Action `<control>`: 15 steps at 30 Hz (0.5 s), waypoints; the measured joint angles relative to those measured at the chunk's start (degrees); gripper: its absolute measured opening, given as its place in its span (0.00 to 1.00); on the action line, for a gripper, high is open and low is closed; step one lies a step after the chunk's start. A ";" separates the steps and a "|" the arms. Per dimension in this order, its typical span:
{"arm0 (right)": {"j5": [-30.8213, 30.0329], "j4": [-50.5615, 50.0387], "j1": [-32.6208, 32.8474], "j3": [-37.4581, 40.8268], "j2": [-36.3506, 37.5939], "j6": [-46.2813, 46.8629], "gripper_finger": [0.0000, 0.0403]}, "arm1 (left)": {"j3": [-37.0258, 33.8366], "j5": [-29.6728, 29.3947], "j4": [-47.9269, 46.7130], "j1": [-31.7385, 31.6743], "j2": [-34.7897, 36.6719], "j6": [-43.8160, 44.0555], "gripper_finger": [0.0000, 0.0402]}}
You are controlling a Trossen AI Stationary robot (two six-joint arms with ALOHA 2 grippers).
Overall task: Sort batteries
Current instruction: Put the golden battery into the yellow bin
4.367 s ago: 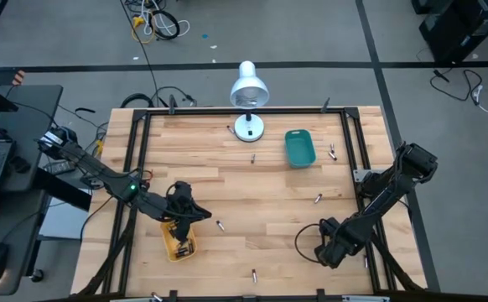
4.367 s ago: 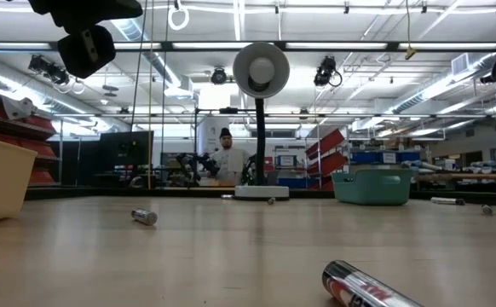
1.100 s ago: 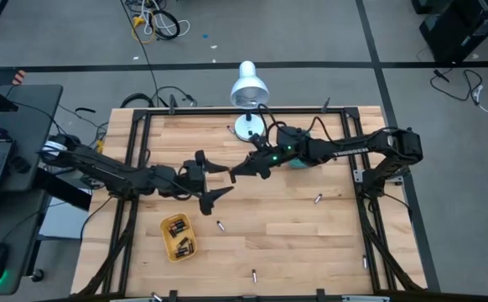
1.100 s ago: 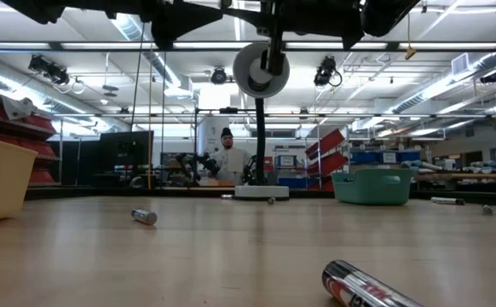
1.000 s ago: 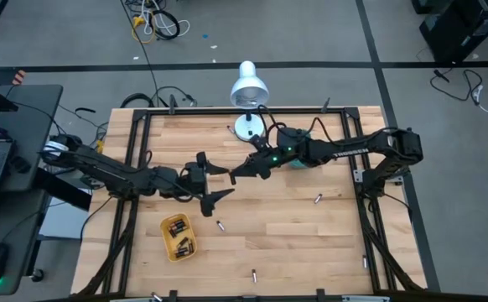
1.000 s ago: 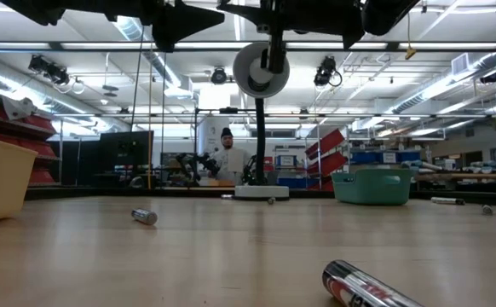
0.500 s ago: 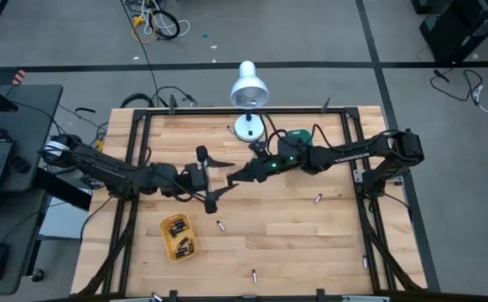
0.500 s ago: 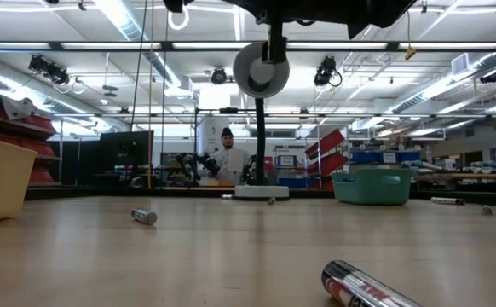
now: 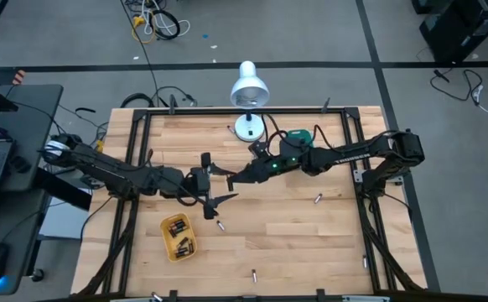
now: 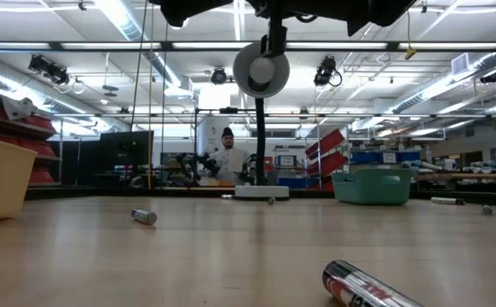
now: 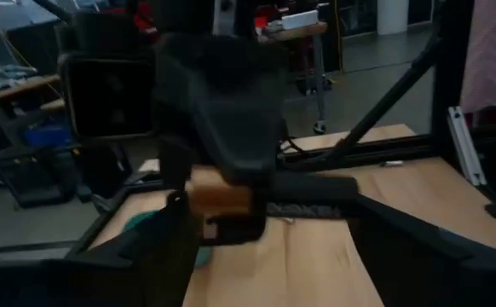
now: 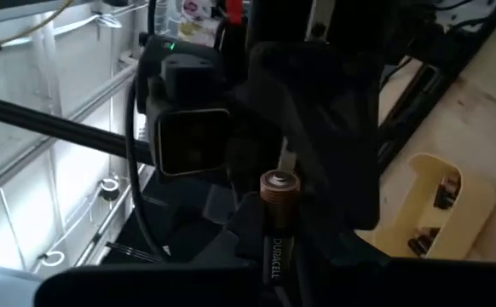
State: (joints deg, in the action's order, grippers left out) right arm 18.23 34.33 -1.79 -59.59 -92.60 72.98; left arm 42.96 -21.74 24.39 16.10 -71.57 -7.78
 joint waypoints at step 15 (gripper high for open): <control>-0.23 -1.55 0.67 -0.09 0.02 -0.68 0.08 | -0.04 -2.14 2.91 0.15 -0.04 0.39 0.79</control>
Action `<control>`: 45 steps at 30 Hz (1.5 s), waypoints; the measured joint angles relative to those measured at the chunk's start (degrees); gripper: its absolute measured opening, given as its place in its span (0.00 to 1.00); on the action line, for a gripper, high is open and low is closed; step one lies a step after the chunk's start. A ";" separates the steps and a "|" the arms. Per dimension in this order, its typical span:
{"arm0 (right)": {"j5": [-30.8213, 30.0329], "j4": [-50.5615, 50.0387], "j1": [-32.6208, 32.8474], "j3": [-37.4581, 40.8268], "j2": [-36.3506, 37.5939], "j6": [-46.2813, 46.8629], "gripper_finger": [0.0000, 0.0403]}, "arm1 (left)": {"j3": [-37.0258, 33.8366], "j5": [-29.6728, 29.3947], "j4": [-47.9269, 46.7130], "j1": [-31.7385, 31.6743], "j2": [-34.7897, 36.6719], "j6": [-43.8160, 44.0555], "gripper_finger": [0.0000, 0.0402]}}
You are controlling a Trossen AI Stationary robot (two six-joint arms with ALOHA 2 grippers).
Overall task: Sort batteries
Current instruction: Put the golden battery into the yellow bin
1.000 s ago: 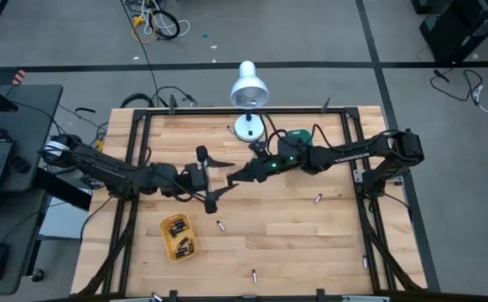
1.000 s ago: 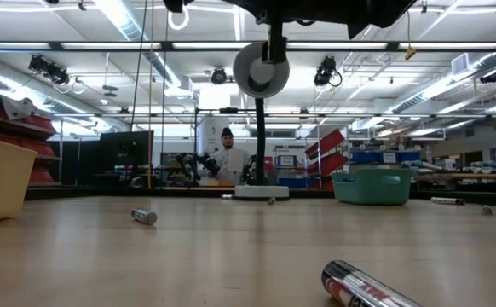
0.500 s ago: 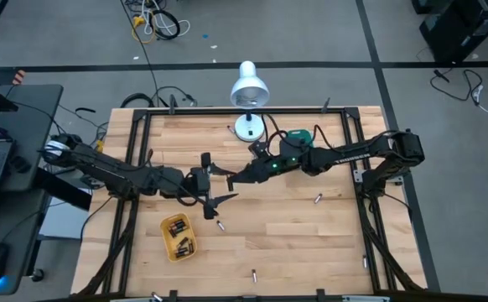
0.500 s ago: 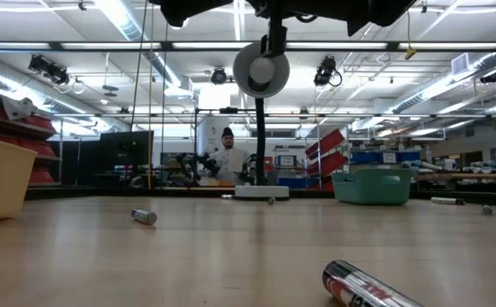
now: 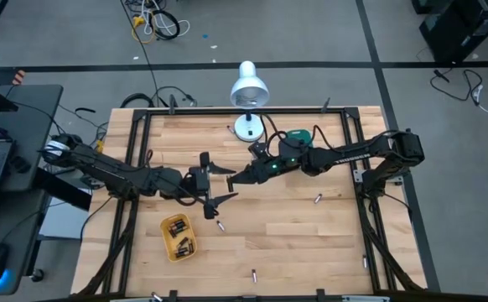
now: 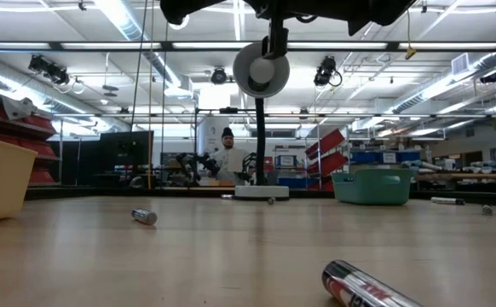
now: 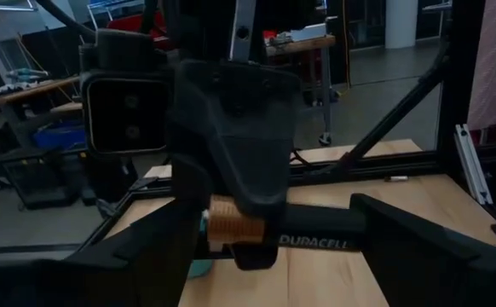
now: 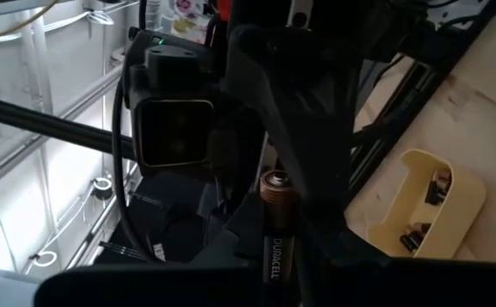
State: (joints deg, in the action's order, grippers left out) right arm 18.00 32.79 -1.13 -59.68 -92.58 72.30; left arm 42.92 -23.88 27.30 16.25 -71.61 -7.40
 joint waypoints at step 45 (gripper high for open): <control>10.76 1.01 -3.01 0.07 0.38 4.46 0.26 | 3.92 -8.75 -4.90 1.22 1.97 4.76 0.62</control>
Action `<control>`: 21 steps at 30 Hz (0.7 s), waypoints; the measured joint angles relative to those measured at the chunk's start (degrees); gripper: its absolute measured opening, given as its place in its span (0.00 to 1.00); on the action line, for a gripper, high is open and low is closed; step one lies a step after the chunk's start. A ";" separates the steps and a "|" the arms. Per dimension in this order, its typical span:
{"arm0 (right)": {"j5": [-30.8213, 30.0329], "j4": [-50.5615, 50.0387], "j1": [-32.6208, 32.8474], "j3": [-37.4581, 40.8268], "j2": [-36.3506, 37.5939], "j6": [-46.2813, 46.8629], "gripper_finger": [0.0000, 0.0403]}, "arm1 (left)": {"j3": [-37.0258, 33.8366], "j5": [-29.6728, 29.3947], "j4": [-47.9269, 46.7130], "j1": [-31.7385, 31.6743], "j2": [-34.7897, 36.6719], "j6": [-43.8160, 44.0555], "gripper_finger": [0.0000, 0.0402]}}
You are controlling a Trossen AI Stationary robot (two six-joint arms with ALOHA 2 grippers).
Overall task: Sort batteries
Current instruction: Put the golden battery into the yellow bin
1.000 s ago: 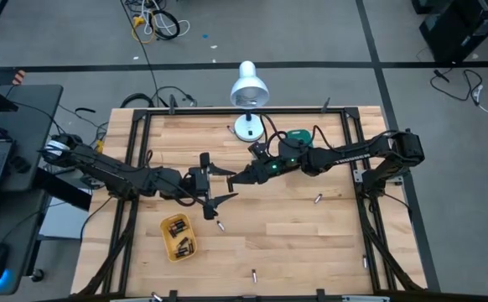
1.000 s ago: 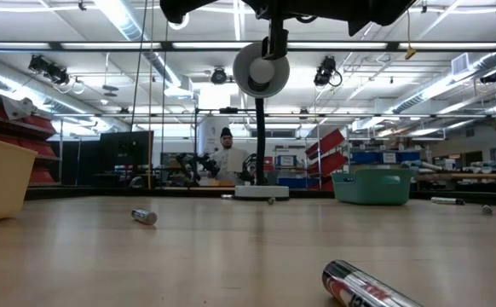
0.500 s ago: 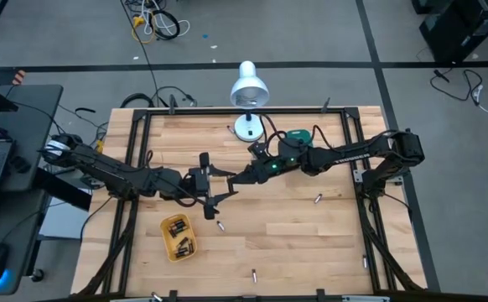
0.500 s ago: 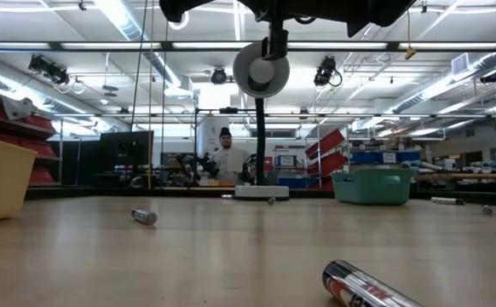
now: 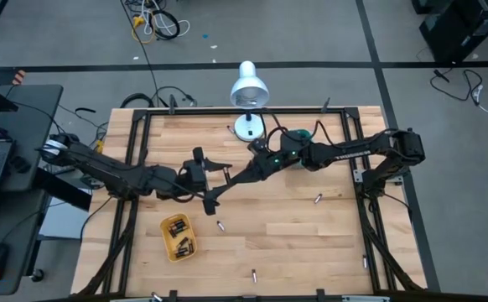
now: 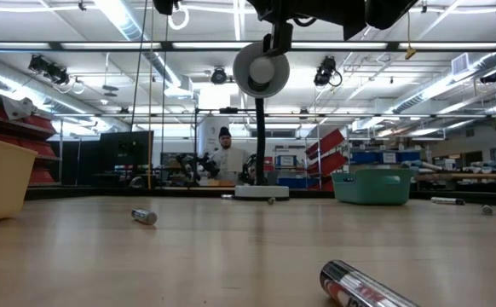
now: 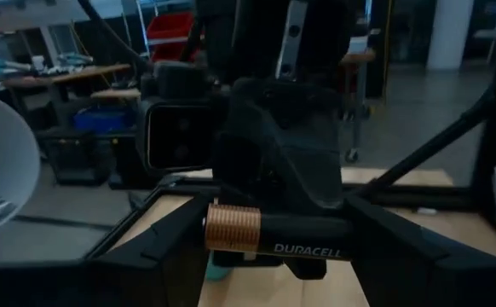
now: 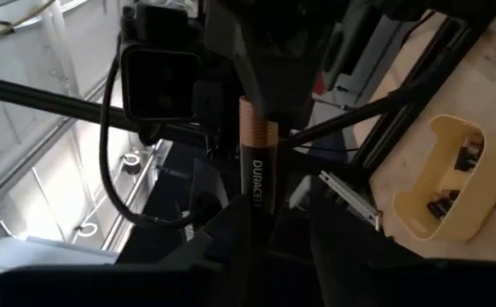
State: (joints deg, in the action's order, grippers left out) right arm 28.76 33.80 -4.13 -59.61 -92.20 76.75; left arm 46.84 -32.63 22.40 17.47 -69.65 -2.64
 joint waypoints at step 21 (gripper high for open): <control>8.52 -5.32 -1.26 0.04 6.96 -4.26 0.26 | 22.34 -7.17 -68.48 6.32 1.93 35.67 0.62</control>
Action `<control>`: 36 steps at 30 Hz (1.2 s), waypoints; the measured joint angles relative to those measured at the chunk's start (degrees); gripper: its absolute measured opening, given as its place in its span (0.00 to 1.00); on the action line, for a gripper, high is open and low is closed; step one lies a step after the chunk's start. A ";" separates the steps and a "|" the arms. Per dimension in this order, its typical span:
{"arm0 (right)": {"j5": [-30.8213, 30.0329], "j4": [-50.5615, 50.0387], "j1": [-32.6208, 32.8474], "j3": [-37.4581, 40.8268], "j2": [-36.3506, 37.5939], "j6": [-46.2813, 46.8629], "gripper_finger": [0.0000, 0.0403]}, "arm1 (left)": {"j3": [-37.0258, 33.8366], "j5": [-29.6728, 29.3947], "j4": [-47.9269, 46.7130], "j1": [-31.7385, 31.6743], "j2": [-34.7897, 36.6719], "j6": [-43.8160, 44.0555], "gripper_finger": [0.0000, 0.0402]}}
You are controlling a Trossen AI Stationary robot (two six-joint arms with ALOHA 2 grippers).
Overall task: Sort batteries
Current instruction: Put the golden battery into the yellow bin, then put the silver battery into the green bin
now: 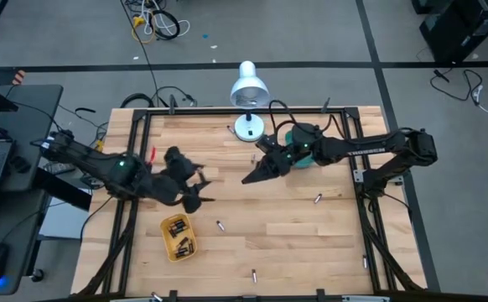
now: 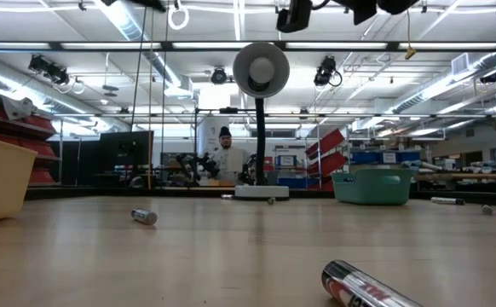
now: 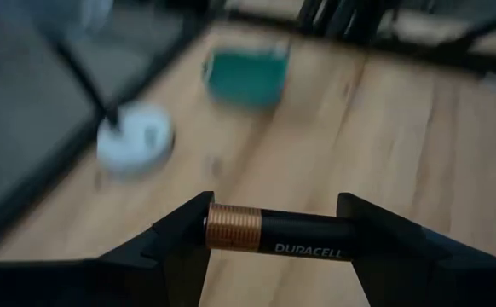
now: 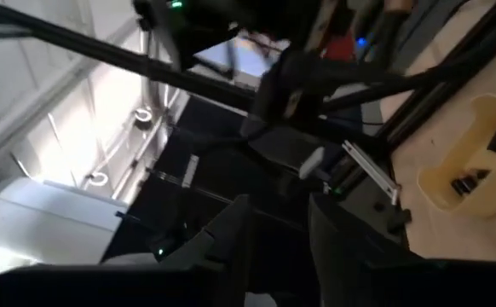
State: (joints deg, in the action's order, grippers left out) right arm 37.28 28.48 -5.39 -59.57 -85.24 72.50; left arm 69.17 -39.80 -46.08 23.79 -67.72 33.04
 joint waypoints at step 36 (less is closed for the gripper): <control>-19.59 -15.86 17.47 -0.02 0.59 -5.19 0.26 | -24.50 29.62 4.34 20.26 -0.13 46.60 0.67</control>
State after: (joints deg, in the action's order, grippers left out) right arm 17.69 12.62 12.08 -59.59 -84.64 67.31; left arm 44.67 -10.18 -41.74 44.05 -67.85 79.64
